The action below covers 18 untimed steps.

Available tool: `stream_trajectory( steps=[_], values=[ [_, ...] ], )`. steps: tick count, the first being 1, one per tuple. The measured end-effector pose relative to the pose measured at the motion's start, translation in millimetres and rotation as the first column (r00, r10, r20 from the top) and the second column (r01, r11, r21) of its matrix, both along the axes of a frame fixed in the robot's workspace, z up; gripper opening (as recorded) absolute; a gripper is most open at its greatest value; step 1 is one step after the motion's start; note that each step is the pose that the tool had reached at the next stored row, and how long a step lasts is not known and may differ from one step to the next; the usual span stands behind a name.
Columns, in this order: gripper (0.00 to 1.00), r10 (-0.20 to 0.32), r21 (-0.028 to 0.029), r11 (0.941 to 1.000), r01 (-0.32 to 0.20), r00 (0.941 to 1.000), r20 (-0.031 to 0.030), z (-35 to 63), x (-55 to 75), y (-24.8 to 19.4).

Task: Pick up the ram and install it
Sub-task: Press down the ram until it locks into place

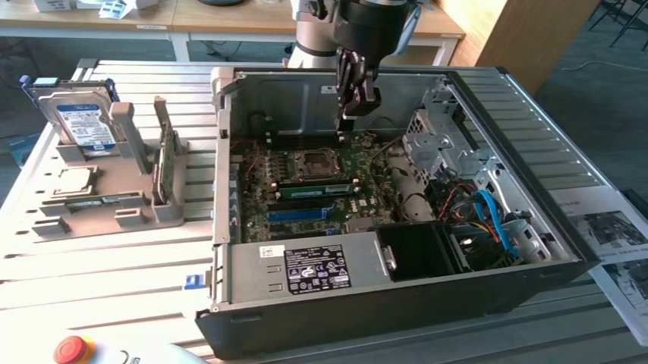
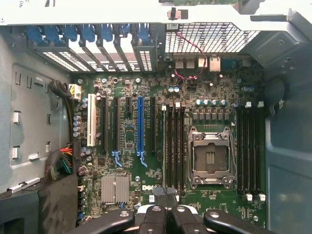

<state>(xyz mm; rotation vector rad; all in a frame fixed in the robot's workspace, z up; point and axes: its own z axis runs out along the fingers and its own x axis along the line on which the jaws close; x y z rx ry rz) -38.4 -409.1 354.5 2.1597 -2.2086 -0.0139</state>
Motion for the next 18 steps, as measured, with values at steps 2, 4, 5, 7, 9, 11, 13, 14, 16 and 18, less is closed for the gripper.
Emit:
stream_trajectory(
  steps=[2, 4, 5, 7, 9, 11, 13, 14, 16, 18],
  values=[
    [0.11, 0.0, 0.0, 1.0, 0.0, 1.0, 0.0, 0.0, 0.0, 0.0],
    [0.11, 0.0, 0.0, 1.0, 0.0, 1.0, 0.0, 0.0, 0.0, 0.0],
    [0.11, 0.0, 0.0, 1.0, 0.0, 1.0, 0.0, 0.0, 0.0, 0.0],
    [0.11, 0.0, 0.0, 1.0, 0.0, 1.0, 0.0, 0.0, 0.0, 0.0],
    [0.11, 0.0, 0.0, 1.0, 0.0, 1.0, 0.0, 0.0, 0.0, 0.0],
    [0.11, -0.001, 0.0, 1.0, 0.001, 1.0, 0.0, 0.0, 0.0, 0.0],
    [0.11, -0.011, 0.0, 0.9999, 0.011, 0.9999, 0.0, 0.0, 0.0, 0.0],
    [0.11, -0.019, -0.0001, 0.9998, 0.019, 0.9998, 0.0, 0.0, 0.0, 0.0],
    [0.11, -0.039, 0.0, 0.9992, 0.039, 0.9992, 0.0, 0.0, 0.0, 0.0],
    [0.11, -0.064, 0.0, 0.998, 0.064, 0.998, 0.0, 0.0, 0.0, 0.0]
  ],
)
